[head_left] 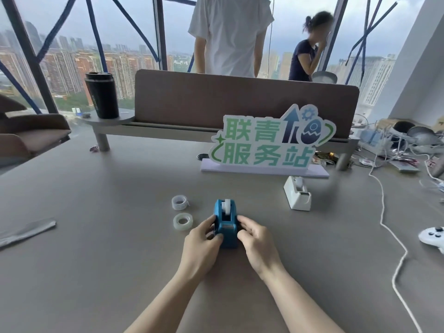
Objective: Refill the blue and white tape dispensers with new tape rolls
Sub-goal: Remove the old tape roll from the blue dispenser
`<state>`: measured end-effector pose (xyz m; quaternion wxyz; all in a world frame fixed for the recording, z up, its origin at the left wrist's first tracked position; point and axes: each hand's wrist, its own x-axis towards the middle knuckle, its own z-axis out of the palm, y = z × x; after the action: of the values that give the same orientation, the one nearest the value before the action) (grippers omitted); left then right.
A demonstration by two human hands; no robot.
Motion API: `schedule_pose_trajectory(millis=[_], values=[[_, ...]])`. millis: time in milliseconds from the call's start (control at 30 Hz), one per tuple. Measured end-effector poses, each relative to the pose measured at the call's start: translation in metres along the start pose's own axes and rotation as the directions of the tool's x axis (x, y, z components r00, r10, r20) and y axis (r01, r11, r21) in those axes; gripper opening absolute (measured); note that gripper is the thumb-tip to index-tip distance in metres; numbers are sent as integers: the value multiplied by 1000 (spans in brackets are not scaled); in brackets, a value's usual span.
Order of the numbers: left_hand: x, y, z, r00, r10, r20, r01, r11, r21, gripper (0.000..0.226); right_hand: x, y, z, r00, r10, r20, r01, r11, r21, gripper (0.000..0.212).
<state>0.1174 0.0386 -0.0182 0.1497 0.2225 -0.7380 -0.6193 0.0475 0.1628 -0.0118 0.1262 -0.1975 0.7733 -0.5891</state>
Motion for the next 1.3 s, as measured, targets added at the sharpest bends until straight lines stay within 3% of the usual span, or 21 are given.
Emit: schedule_pose_trajectory(millis=[433, 567, 667, 900, 1167, 1300], values=[[-63, -9, -1, 999, 47, -1, -47, 997, 55, 53, -63, 6, -1, 993, -63, -101, 52, 992, -113, 33], [-61, -4, -5, 999, 29, 26, -28, 1000, -7, 45, -58, -5, -7, 995, -18, -93, 13, 998, -57, 32], [-48, -4, -8, 999, 13, 48, -8, 996, -92, 46, -45, -14, -14, 999, -5, -48, 1, 997, -75, 44], [-27, -5, -1, 998, 66, -4, -66, 996, -61, 49, -9, -34, -19, 979, -28, 203, 115, 896, -429, 60], [-27, -8, 5, 985, 156, -78, -156, 988, 8, 48, 3, -35, -19, 961, -117, 250, 246, 773, -585, 36], [-27, -10, 5, 979, 180, -91, -182, 983, -8, 42, 3, -30, -20, 957, -158, 244, 271, 793, -545, 27]])
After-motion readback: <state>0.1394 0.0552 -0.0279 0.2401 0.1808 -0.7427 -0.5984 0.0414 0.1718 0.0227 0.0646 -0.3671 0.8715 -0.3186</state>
